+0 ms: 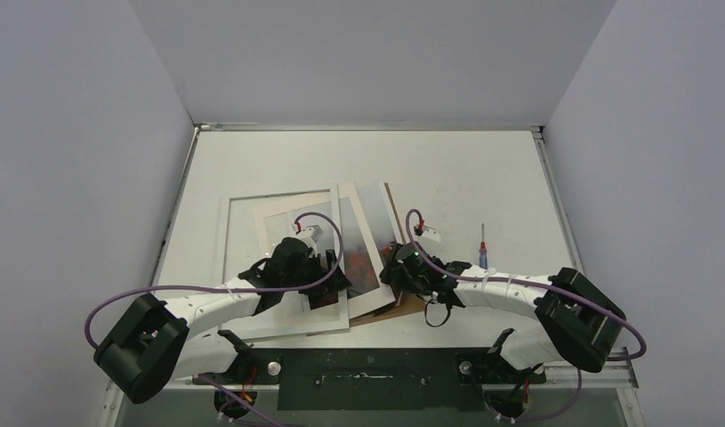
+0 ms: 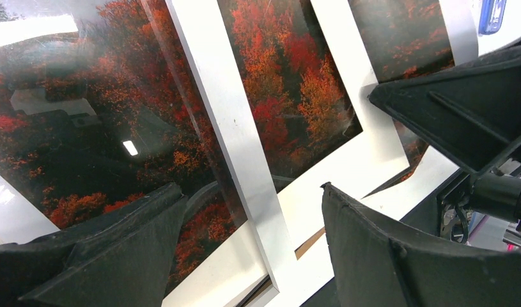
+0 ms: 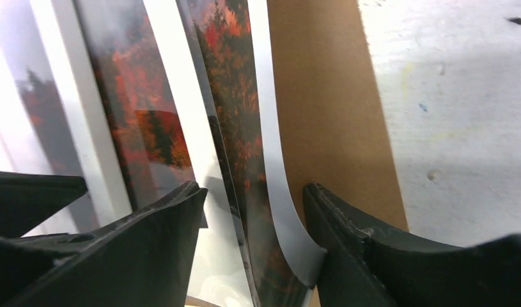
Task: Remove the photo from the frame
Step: Pick up the photo from the photo frame.
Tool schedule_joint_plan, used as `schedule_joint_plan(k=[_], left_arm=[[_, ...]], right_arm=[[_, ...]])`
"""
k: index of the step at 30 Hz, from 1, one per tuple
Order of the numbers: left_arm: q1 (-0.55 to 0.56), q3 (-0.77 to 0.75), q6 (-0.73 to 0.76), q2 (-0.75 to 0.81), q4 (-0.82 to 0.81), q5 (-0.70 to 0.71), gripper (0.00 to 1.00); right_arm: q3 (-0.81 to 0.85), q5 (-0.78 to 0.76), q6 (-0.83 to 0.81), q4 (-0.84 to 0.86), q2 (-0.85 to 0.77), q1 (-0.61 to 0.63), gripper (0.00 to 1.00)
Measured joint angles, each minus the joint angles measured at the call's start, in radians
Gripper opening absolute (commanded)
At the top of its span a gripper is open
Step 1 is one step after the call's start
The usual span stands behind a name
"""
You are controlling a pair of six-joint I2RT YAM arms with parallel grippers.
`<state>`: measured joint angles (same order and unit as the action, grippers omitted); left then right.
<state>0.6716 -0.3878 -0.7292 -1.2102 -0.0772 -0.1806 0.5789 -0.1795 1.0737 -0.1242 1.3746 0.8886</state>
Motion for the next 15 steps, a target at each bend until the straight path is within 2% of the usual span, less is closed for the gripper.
schedule_joint_plan(k=[8, 15], left_arm=[[0.0, -0.005, 0.0, 0.0, 0.006, 0.0, 0.78], [0.0, -0.015, 0.001, -0.002, 0.023, 0.0, 0.77]], right_arm=[[-0.074, 0.215, -0.023, 0.223, -0.003, -0.124, 0.64], [-0.076, 0.335, -0.1, 0.281, 0.014, -0.196, 0.65]])
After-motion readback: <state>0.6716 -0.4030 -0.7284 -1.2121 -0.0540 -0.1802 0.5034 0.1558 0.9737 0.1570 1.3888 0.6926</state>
